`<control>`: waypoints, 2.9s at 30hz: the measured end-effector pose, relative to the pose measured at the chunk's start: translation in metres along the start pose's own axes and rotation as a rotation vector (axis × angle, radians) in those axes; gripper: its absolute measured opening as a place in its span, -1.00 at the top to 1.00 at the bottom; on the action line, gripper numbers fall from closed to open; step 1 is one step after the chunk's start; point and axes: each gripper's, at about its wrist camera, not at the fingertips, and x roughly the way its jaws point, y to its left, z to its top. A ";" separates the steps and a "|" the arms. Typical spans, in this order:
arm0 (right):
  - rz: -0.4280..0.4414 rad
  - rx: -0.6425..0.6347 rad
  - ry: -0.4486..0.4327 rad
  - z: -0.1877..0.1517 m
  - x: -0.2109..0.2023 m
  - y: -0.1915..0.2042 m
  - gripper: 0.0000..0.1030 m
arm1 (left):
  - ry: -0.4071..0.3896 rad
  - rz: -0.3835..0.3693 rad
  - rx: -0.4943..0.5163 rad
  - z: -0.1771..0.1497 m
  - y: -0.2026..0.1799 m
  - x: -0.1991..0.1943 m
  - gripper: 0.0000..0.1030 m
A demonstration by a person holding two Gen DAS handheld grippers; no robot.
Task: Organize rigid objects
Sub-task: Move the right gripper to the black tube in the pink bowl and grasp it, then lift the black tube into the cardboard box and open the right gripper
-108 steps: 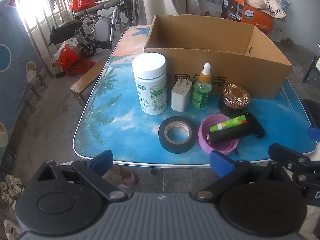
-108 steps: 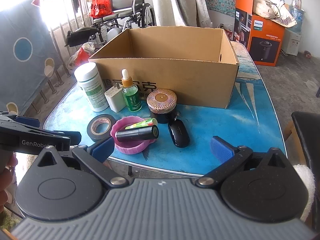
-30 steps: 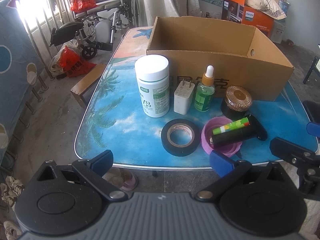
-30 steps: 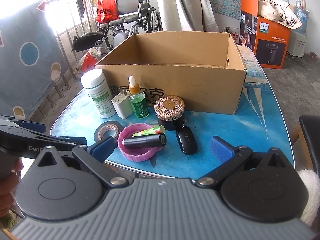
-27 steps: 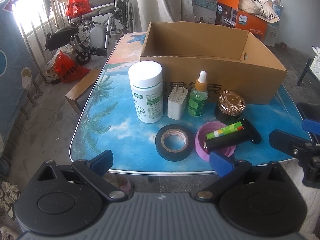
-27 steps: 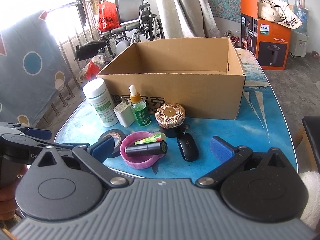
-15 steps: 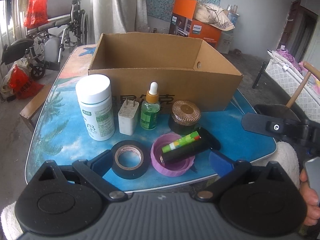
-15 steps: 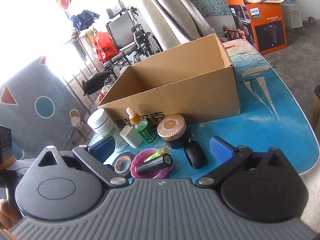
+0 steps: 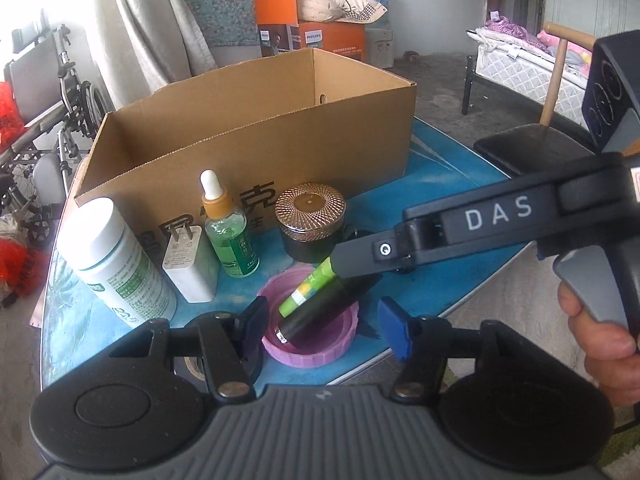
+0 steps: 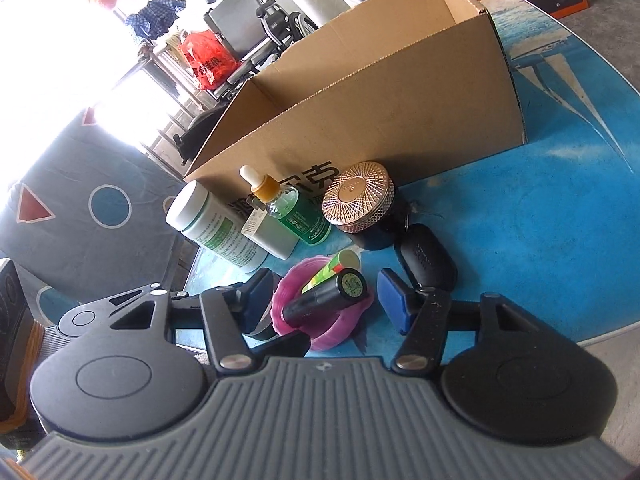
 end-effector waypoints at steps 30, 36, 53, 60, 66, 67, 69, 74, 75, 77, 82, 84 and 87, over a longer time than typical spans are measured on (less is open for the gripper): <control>0.036 -0.077 0.020 0.008 0.015 0.022 0.59 | -0.002 0.027 0.014 -0.001 0.011 0.015 0.42; 0.041 -0.149 -0.004 0.015 0.009 0.039 0.58 | -0.056 0.061 0.017 0.002 0.009 0.000 0.48; 0.190 -0.419 -0.125 0.108 -0.041 0.132 0.58 | -0.239 0.140 -0.109 0.087 0.056 -0.073 0.55; 0.252 -0.323 0.044 0.199 0.018 0.145 0.58 | -0.135 0.140 -0.209 0.135 0.116 -0.040 0.55; 0.213 -0.122 0.281 0.253 0.116 0.120 0.57 | 0.048 0.080 -0.335 0.156 0.178 0.029 0.54; 0.203 -0.093 0.315 0.256 0.132 0.114 0.57 | 0.079 0.073 -0.349 0.157 0.186 0.041 0.54; 0.178 -0.043 0.383 0.257 0.165 0.103 0.57 | 0.141 0.062 -0.372 0.157 0.198 0.066 0.54; 0.114 -0.004 0.516 0.256 0.226 0.085 0.58 | 0.240 0.089 -0.366 0.153 0.202 0.106 0.53; 0.103 0.002 0.530 0.258 0.237 0.082 0.58 | 0.236 0.103 -0.336 0.155 0.197 0.107 0.54; 0.088 0.008 0.563 0.261 0.256 0.078 0.57 | 0.239 0.117 -0.316 0.159 0.194 0.111 0.54; 0.058 0.007 0.567 0.264 0.288 0.069 0.56 | 0.231 0.137 -0.310 0.164 0.194 0.113 0.53; 0.057 -0.002 0.537 0.267 0.293 0.068 0.53 | 0.218 0.143 -0.310 0.165 0.194 0.109 0.49; 0.058 -0.011 0.494 0.272 0.292 0.069 -0.03 | 0.188 0.137 -0.326 0.167 0.196 0.096 0.36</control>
